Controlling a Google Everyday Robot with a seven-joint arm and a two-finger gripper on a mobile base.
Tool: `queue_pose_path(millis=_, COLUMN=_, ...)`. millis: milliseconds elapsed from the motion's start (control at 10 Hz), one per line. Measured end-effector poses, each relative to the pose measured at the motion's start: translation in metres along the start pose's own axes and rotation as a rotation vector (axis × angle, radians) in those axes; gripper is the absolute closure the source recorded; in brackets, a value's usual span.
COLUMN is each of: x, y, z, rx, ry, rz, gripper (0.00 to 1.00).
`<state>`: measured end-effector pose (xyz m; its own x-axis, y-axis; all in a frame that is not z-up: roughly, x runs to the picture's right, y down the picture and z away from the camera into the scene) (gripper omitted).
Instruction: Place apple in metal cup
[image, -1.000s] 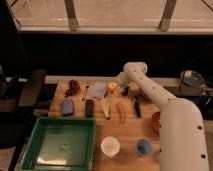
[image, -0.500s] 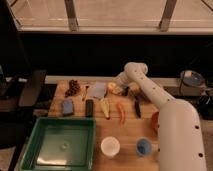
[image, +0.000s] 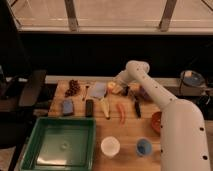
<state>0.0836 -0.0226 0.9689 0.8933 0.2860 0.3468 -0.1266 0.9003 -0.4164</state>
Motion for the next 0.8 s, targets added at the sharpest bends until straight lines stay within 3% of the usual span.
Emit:
queue_pose_path(millis=400, x=-0.02, y=-0.008, z=-0.091, rx=0.006, ry=0.0, rz=0.007, gripper=1.0)
queue_pose_path(millis=500, x=-0.02, y=0.001, z=-0.124, rx=0.005, ry=0.031, rz=0.029, gripper=1.0)
queue_pose_path(millis=800, x=-0.014, y=0.055, z=-0.187, rx=-0.015, ry=0.116, rz=0.081, gripper=1.0)
